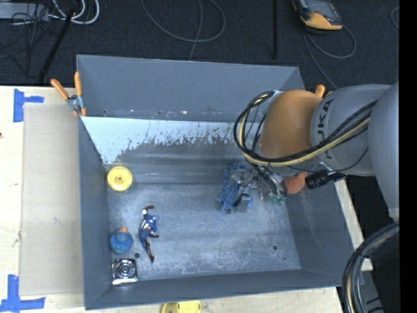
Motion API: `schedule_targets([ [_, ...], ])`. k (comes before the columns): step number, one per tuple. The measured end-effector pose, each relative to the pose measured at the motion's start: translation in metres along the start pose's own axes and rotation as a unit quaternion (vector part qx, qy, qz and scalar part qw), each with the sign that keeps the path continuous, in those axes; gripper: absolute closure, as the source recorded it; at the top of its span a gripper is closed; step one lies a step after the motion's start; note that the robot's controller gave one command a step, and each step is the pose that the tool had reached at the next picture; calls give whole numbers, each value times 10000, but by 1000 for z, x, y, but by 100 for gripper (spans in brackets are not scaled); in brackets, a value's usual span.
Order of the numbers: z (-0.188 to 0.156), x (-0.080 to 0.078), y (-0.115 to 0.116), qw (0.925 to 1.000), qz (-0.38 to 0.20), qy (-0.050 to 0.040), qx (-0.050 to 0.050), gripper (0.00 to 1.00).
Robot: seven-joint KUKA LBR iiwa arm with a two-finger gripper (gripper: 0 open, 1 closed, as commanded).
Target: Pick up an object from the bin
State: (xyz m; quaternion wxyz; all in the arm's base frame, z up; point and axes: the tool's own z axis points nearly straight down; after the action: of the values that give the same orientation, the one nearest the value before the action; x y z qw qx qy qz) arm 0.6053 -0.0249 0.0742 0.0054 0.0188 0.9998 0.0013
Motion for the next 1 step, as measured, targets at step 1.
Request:
schedule_targets([
  [1, 0, 0, 0, 10000, -1, 0, 0, 100],
])
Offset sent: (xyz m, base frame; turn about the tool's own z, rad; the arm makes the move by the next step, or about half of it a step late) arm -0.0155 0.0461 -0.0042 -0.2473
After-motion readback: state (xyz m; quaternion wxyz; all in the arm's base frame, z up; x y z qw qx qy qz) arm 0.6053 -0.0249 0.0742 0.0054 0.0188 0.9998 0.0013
